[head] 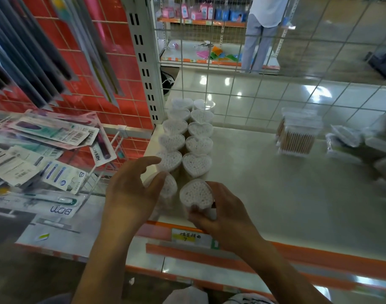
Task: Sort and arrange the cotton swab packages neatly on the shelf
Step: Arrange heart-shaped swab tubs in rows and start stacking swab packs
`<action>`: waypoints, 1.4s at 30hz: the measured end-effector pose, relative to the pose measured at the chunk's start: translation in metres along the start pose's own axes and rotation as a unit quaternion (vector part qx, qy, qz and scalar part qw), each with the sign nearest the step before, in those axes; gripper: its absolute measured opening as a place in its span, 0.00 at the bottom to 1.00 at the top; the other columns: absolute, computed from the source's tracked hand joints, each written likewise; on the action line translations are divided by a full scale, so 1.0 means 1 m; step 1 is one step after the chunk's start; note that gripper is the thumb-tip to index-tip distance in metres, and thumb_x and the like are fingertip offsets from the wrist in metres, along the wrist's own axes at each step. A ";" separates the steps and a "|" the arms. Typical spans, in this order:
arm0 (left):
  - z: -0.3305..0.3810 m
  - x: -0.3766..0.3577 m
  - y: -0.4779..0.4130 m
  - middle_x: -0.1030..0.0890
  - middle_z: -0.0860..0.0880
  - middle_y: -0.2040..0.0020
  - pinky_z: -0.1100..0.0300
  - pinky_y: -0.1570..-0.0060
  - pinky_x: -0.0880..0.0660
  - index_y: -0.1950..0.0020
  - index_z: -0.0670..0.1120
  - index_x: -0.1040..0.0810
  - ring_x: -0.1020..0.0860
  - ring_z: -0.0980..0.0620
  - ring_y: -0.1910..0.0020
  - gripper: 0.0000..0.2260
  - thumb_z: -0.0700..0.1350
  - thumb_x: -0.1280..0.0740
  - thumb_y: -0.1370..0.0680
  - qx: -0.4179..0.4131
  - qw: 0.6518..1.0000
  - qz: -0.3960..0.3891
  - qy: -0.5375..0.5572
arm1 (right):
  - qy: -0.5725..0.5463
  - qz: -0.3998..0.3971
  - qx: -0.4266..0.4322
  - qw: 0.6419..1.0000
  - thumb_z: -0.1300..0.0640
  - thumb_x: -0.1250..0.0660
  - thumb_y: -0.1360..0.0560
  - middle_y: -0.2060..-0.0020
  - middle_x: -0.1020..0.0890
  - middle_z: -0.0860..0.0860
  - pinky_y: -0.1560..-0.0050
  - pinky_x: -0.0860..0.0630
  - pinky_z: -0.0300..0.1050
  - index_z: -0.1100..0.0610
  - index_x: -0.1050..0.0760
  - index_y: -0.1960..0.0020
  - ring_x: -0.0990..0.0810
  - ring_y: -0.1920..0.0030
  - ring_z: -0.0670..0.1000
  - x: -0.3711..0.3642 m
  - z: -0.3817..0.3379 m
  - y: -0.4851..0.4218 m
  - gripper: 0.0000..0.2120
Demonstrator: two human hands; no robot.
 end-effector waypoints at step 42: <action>0.002 -0.003 -0.002 0.21 0.59 0.55 0.72 0.59 0.32 0.46 0.52 0.19 0.24 0.65 0.57 0.09 0.49 0.30 0.26 0.012 0.999 -0.040 0.004 | -0.009 -0.010 -0.023 1.000 0.45 0.30 0.28 0.42 0.24 0.48 0.58 0.35 0.21 0.52 0.33 0.35 0.29 0.50 0.41 -0.007 -0.003 -0.003 0.26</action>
Point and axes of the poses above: each hand's wrist, its own y-axis away from the middle knuckle, its own x-axis out of the back of the hand, z = x × y, the point moved 8 cm from there along -y, towards the middle knuckle
